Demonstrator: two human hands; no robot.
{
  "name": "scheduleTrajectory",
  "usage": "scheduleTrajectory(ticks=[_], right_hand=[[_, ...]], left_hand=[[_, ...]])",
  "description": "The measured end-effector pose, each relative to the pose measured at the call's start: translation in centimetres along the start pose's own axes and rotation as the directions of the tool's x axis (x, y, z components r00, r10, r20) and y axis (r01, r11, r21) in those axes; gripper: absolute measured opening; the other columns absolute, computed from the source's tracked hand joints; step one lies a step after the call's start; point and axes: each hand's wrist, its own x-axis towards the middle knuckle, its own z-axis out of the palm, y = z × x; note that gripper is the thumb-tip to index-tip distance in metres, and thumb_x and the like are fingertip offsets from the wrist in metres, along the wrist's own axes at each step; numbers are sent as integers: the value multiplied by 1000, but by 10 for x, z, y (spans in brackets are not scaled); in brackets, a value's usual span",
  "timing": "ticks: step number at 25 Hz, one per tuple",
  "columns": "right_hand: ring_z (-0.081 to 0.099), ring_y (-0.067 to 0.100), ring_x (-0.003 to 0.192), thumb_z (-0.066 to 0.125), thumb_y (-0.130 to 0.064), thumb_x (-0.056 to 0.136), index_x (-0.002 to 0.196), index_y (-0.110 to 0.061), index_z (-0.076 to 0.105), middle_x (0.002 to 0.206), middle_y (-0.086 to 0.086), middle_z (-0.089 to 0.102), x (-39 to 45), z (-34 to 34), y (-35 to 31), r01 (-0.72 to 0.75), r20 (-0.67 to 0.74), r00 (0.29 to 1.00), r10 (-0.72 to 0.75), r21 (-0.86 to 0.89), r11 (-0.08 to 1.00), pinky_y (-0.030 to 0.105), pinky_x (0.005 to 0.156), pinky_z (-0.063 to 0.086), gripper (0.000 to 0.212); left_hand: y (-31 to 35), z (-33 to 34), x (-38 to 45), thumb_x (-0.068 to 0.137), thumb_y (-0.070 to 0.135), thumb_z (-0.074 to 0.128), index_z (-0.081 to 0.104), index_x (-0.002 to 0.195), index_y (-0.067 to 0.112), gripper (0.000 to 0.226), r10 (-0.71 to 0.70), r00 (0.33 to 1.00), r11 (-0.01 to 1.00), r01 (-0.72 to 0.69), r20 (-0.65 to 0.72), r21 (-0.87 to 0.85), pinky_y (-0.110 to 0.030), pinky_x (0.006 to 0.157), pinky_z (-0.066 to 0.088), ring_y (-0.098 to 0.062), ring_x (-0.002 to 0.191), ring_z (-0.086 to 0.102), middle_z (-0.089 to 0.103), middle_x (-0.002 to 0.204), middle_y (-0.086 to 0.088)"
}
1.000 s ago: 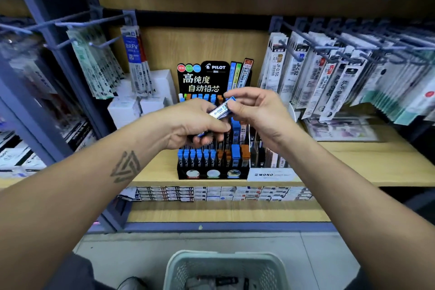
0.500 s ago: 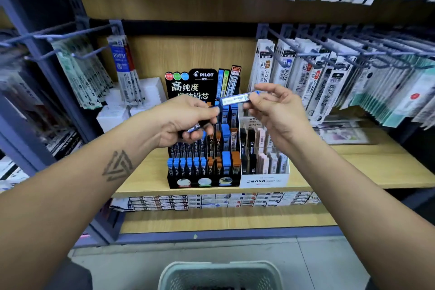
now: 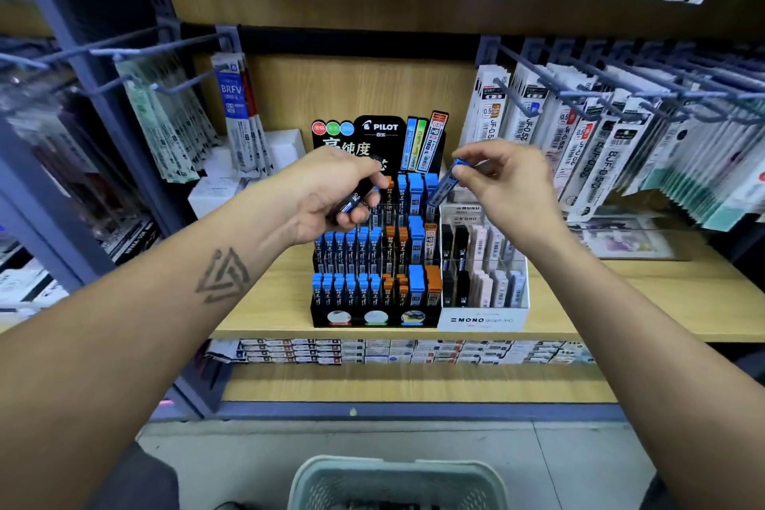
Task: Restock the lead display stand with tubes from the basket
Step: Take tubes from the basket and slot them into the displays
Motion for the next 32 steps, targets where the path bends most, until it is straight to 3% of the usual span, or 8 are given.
scheduleTrajectory(ticks=[3,9,13,15,16,19,24,32], right_hand=[[60,-6,78,75,-13,88,106,-21,76,92,-14,69,-2,6,3,105,26,994,-102,-159,982,23,84,54,19],[66,20,88,74,-10,87,100,-13,72,93,0,70,-2,25,14,307,163,950,-264,-366,879,42,83,56,13],[64,19,97,67,-7,91,103,-10,77,107,0,67,-3,27,19,312,173,949,-262,-430,847,36,89,53,16],[64,12,93,65,-8,92,105,-15,76,107,-3,68,-6,22,9,137,96,988,-120,-206,969,23,84,50,19],[65,11,90,65,-8,93,107,-16,75,105,0,70,-8,21,2,-8,124,992,4,36,999,22,81,50,19],[66,26,82,66,-5,93,109,-4,73,94,18,71,-19,15,-12,-347,383,914,137,556,755,37,81,56,18],[65,19,72,68,7,86,98,5,72,81,13,72,-23,-7,-6,-354,279,934,223,637,685,26,74,58,13],[71,22,77,67,13,84,109,10,69,86,17,73,-32,-30,7,-353,269,934,233,615,705,27,79,59,25]], left_hand=[[-1,2,2,103,20,50,64,92,8,22,-8,1000,1000,8,-5,6,-18,36,25,-14,44,41,54,63,-5],[-5,8,5,104,24,54,67,106,4,25,-1,1000,1000,1,29,6,-16,35,25,-13,43,41,54,62,-4],[-11,12,6,102,30,57,68,107,6,27,-13,996,999,10,83,40,-15,34,25,-11,42,39,51,62,-3],[-13,15,6,101,32,58,68,104,4,29,-24,992,999,18,125,49,-16,33,24,-11,41,38,51,62,-3],[-13,17,6,101,33,59,68,102,5,30,-25,989,998,17,147,55,-15,34,24,-10,40,38,51,61,-3],[-13,27,4,100,37,58,67,96,8,31,-29,976,996,9,214,94,-14,36,22,-9,40,37,50,61,-2],[-7,25,0,99,29,60,68,104,5,27,-76,962,997,70,261,32,-17,35,26,-11,45,41,56,66,-4],[-4,26,4,98,22,60,64,95,7,16,-72,974,994,87,216,-61,-18,34,27,-13,46,41,60,70,-10]])
